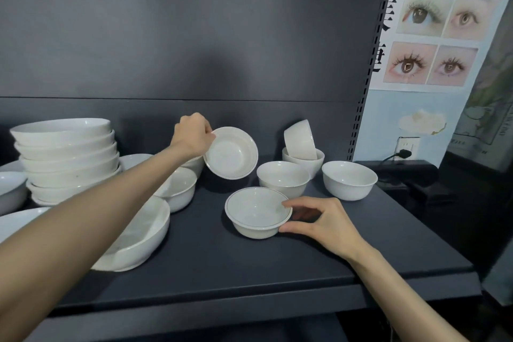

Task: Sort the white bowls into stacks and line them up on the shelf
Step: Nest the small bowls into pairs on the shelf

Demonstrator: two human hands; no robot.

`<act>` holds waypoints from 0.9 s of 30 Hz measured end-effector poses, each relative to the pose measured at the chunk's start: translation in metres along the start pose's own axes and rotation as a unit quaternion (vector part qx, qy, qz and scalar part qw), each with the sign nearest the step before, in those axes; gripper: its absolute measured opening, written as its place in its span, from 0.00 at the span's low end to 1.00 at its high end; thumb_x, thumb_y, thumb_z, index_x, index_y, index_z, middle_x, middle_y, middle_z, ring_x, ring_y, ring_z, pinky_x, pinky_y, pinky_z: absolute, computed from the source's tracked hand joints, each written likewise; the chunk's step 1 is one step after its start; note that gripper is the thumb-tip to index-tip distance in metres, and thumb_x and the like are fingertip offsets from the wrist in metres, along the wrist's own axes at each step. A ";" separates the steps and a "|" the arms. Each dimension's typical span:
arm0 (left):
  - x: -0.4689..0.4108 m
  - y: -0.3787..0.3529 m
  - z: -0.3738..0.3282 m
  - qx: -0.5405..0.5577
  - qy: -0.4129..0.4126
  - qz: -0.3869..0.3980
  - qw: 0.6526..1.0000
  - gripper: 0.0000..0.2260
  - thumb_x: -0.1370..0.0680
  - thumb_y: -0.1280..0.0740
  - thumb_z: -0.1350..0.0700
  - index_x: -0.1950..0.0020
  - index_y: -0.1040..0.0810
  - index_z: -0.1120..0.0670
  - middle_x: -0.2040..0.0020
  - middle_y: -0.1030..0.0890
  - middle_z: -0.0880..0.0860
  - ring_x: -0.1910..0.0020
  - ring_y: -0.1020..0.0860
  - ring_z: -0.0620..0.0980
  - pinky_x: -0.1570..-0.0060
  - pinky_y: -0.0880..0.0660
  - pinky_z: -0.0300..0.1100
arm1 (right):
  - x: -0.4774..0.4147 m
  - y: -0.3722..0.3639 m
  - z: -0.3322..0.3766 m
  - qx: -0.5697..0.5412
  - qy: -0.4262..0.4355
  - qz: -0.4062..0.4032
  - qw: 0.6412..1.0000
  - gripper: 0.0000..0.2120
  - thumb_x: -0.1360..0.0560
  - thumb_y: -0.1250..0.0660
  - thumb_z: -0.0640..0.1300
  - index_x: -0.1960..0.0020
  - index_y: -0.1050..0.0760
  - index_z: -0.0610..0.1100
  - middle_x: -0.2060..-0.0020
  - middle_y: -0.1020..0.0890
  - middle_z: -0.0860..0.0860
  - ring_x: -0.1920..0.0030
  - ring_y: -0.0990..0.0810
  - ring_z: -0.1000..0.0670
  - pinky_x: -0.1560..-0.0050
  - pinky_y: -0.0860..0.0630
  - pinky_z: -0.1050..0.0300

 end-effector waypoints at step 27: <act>0.109 -0.007 -0.023 0.133 0.108 0.137 0.976 0.06 0.28 0.34 0.68 0.59 0.18 0.69 0.69 0.20 0.56 0.66 0.19 0.56 0.55 0.18 0.47 | 0.003 0.004 0.004 -0.022 -0.020 0.067 0.997 0.15 0.34 0.22 0.48 0.48 0.18 0.53 0.56 0.14 0.56 0.54 0.16 0.58 0.44 0.22 0.55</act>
Point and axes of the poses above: each hand's wrist, its own x-axis away from the middle knuckle, its own y-axis out of the back of the hand, z = x × y, the point moved 1 cm from there along -x, towards the middle knuckle
